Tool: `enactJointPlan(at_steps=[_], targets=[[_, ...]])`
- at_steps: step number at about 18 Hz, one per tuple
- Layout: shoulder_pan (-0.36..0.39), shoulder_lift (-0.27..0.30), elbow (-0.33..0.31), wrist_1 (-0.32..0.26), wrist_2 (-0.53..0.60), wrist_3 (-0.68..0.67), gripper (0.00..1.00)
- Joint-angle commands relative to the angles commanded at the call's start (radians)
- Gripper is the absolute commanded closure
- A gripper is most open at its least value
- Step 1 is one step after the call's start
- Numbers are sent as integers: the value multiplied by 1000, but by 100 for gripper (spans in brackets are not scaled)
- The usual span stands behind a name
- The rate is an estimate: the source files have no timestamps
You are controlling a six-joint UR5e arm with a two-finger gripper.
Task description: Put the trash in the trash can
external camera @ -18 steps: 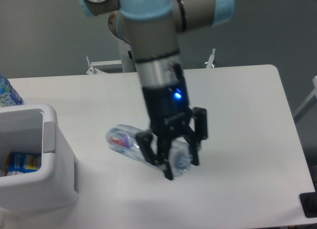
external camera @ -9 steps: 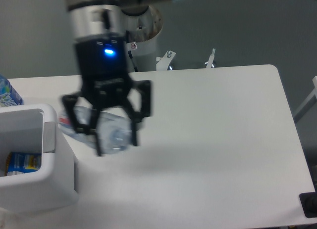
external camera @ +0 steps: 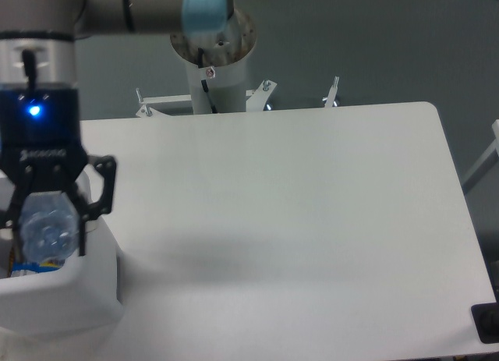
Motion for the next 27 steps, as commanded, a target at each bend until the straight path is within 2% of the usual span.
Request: enactJointPlan(at_steps=[5,6,7,8,16,18,20,23,25,27], targets=[[0,-9,14,0,0,20,40],[0,-14,11,0,0,23,33],[-2,-15,11,0,0,32,13],[-2,-15,9,0,-2,52,0],[3,1,5,-3,3,78,0],[30,12,3,-3,52,98,0],[78,14,5,-5,124,158,0],[133,12,-17,-15,149,283,0],[164,37,-44,-23,159,365,0],[190,69,-73,-95,163,481,0]])
